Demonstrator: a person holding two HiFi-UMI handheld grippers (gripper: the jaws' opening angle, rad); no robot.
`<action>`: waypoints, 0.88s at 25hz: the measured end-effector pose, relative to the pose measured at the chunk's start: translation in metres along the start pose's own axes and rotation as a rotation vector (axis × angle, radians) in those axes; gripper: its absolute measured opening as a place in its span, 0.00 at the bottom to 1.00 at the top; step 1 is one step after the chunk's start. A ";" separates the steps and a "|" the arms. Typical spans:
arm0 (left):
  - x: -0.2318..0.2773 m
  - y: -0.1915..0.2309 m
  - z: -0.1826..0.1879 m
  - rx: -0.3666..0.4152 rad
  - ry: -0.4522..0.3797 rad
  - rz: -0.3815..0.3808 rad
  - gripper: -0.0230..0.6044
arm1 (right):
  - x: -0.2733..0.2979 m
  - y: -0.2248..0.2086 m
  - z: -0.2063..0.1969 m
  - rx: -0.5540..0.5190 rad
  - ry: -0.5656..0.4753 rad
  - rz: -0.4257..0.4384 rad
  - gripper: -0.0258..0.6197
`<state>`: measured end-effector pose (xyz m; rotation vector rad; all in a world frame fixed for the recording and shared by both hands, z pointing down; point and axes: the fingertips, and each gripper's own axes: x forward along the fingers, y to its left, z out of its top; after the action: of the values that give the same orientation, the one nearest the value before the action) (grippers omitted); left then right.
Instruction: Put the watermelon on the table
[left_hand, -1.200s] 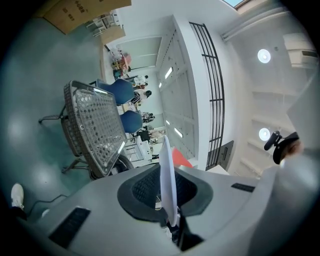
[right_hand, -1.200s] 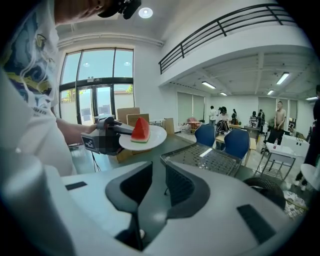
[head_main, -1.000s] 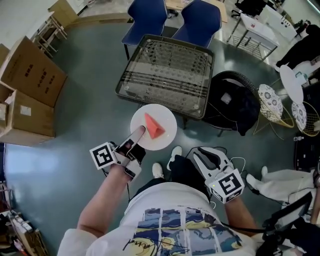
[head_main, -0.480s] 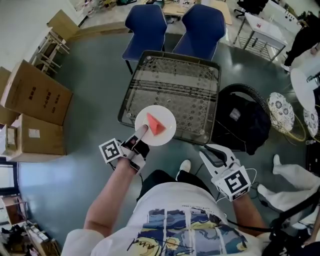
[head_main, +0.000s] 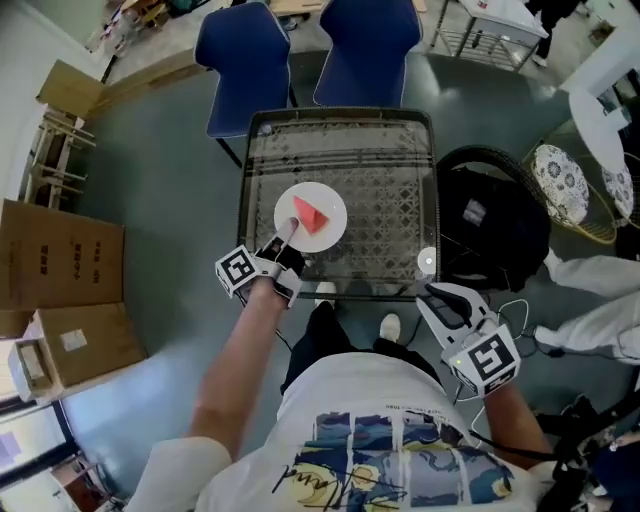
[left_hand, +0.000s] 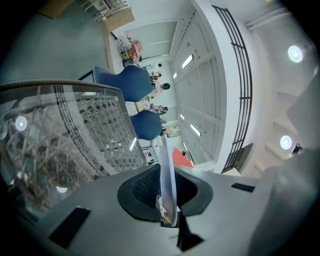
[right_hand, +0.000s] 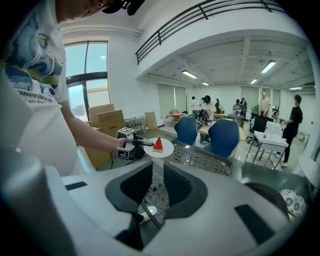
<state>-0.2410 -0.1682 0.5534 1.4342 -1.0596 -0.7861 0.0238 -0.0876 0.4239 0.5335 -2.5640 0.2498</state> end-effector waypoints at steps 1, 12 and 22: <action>0.010 0.014 0.013 -0.001 0.012 0.007 0.09 | 0.009 -0.001 0.005 0.013 0.005 -0.022 0.15; 0.115 0.141 0.102 0.015 0.164 0.145 0.09 | 0.065 0.009 0.028 0.141 0.059 -0.185 0.15; 0.150 0.203 0.126 0.017 0.221 0.231 0.09 | 0.077 0.001 0.021 0.230 0.111 -0.272 0.15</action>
<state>-0.3354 -0.3478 0.7493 1.3486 -1.0398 -0.4434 -0.0472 -0.1170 0.4458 0.9174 -2.3359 0.4658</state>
